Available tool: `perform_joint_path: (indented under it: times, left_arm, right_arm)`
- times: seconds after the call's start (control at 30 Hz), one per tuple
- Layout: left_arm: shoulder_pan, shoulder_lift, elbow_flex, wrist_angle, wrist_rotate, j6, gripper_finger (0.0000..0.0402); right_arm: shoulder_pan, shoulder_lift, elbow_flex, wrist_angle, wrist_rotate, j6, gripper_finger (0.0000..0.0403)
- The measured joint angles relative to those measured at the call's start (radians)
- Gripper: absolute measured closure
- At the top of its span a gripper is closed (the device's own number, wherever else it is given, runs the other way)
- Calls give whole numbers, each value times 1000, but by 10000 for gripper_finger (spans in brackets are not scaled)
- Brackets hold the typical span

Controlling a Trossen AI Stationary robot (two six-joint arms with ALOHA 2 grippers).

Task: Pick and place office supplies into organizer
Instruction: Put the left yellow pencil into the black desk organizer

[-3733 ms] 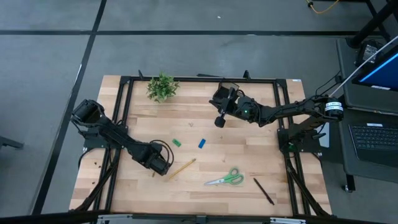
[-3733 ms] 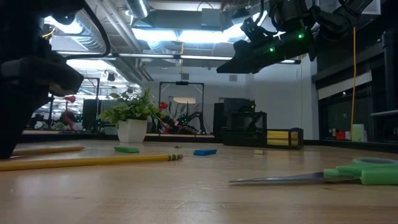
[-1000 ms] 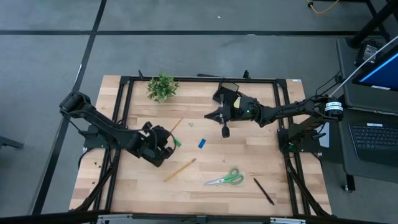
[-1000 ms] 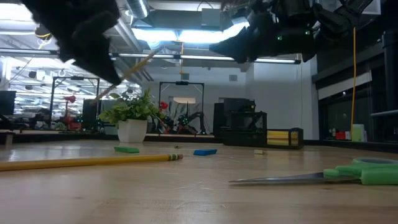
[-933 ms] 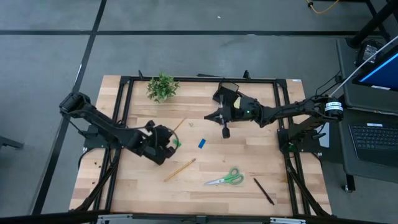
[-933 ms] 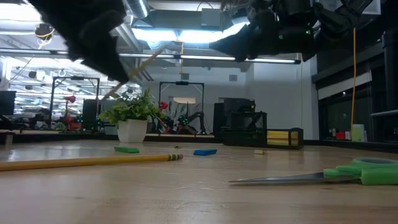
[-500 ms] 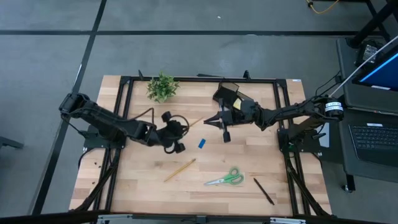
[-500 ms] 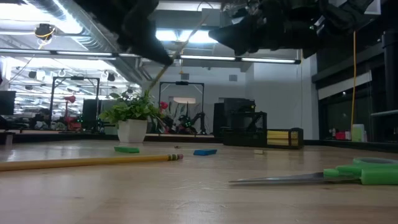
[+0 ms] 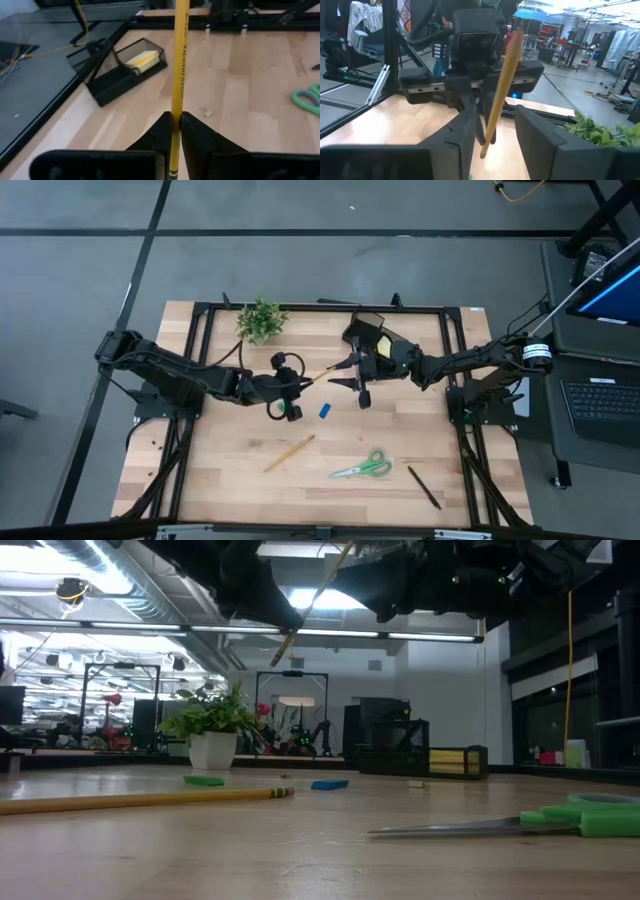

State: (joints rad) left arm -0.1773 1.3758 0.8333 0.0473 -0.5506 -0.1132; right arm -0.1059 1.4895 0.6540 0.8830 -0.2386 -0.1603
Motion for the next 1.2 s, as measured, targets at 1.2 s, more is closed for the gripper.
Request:
perform_joint_path:
  times: [1.2]
  left_arm:
    - [81,4,0,100,139,159,373]
  right_arm:
    - [-2,0,39,94,-44,-2,380]
